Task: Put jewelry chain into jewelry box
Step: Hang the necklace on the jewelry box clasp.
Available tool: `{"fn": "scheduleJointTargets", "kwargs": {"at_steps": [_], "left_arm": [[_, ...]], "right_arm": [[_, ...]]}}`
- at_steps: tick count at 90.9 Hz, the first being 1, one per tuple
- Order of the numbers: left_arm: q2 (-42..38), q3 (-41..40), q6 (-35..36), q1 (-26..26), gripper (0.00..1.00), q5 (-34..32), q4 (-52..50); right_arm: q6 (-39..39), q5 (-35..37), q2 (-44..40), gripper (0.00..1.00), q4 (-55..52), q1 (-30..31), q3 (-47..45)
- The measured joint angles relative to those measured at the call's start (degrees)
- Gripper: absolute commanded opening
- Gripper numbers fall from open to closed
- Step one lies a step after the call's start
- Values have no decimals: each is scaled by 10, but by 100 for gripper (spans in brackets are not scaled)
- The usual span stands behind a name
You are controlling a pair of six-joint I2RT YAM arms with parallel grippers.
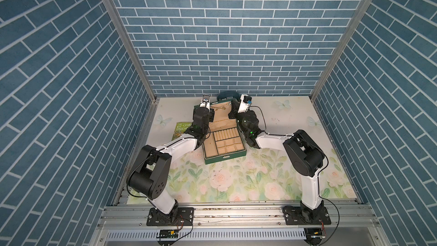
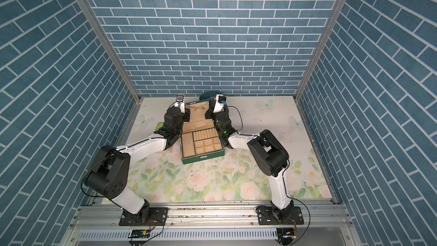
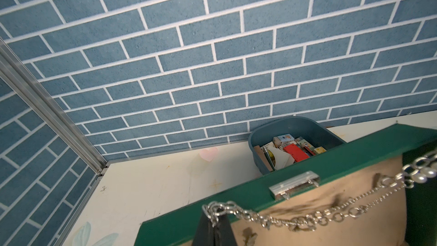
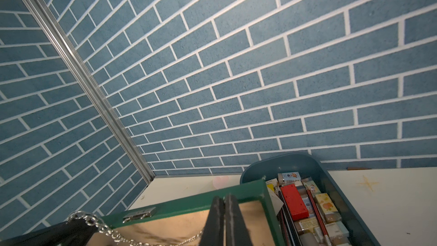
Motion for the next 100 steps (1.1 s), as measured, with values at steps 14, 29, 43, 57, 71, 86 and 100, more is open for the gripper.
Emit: {"fn": "scheduleJointTargets", "kwargs": {"at_steps": [14, 29, 43, 57, 71, 86, 100], "left_arm": [[-10, -26, -7, 0, 0, 2, 26], [-39, -65, -12, 0, 0, 0, 40], [-64, -88, -13, -3, 0, -2, 66], [-75, -117, -19, -17, 0, -17, 110], [-67, -136, -27, -36, 0, -39, 137], [-53, -136, -30, -44, 0, -61, 169], [-35, -131, -32, -45, 0, -80, 184]], "right_arm": [[10, 1, 0, 0, 4, 0, 0], [14, 1, 0, 0, 9, 0, 0], [16, 1, 0, 0, 9, 0, 0], [25, 1, 0, 0, 12, 0, 0], [29, 3, 0, 0, 13, 0, 0], [35, 3, 1, 0, 13, 0, 0], [39, 4, 8, 0, 17, 0, 0]]}}
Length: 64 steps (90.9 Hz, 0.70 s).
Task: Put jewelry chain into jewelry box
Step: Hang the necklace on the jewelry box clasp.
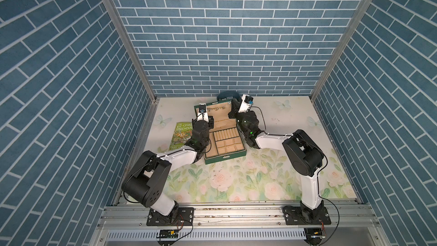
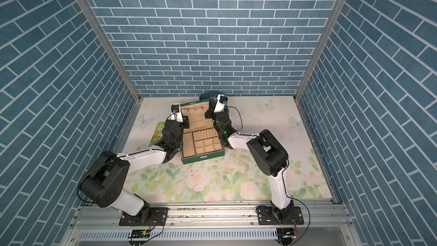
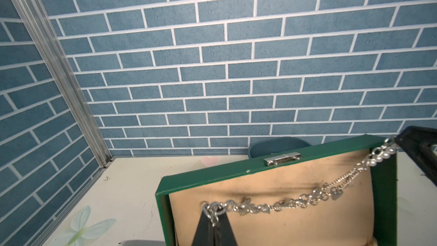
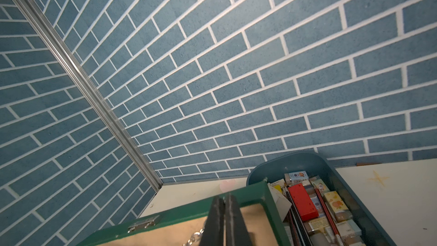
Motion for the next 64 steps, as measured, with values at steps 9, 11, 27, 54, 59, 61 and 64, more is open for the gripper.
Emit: {"fn": "scheduleJointTargets", "kwargs": {"at_steps": [9, 11, 27, 54, 59, 61, 64], "left_arm": [[15, 10, -4, 0, 0, -9, 2], [17, 12, -4, 0, 0, -11, 2], [37, 33, -8, 0, 0, -25, 8], [68, 58, -14, 0, 0, -35, 8], [70, 62, -16, 0, 0, -38, 8], [71, 63, -16, 0, 0, -38, 9], [73, 66, -17, 0, 0, -40, 9]], "right_arm": [[0, 0, 6, 0, 0, 0, 3], [0, 0, 8, 0, 0, 0, 5], [0, 0, 11, 0, 0, 0, 8], [1, 0, 11, 0, 0, 0, 8], [1, 0, 11, 0, 0, 0, 8], [1, 0, 11, 0, 0, 0, 8], [1, 0, 12, 0, 0, 0, 8]]}}
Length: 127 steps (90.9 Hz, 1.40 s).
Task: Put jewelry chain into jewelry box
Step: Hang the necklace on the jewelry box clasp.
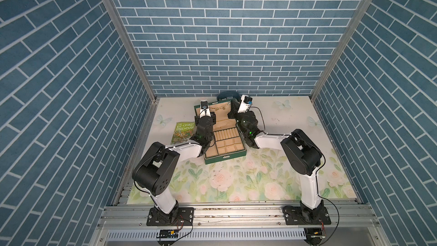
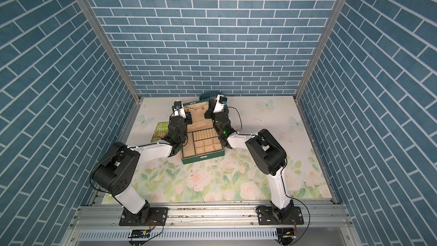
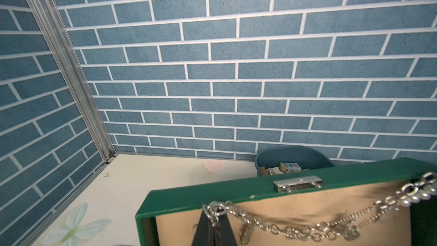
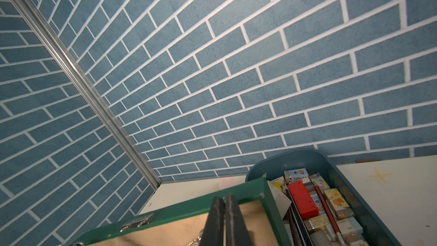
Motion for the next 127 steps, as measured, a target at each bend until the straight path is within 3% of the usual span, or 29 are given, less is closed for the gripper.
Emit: {"fn": "scheduleJointTargets", "kwargs": {"at_steps": [127], "left_arm": [[33, 0, -11, 5, 0, -10, 17]], "right_arm": [[4, -2, 24, 0, 5, -4, 5]]}}
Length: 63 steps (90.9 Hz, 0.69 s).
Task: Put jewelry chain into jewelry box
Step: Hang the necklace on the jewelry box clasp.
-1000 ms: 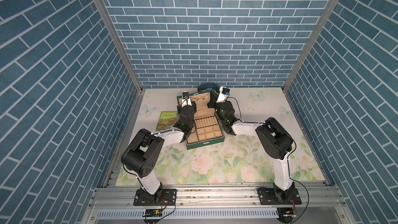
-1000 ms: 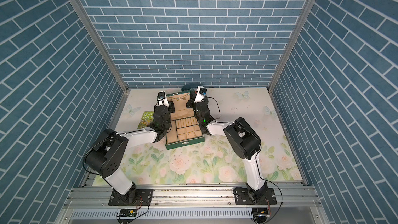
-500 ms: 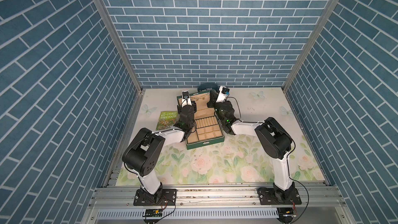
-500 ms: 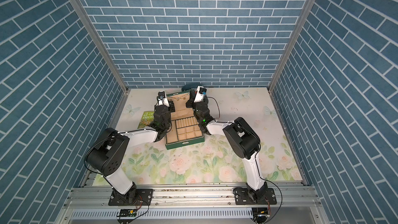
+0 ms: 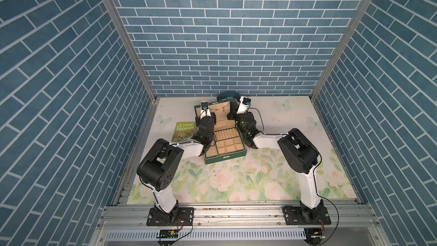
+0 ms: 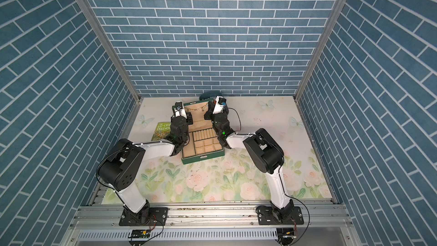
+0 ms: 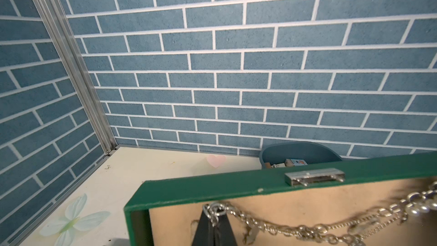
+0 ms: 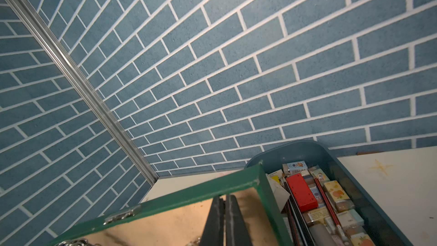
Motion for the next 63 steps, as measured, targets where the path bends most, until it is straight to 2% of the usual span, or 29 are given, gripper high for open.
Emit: {"fn": "scheduleJointTargets", "kwargs": {"at_steps": [37, 63], "left_arm": [[-7, -36, -6, 0, 0, 2, 0], [-9, -38, -8, 0, 0, 2, 0]], "right_arm": [[1, -10, -1, 0, 1, 0, -44], [0, -19, -3, 0, -8, -2, -17]]}}
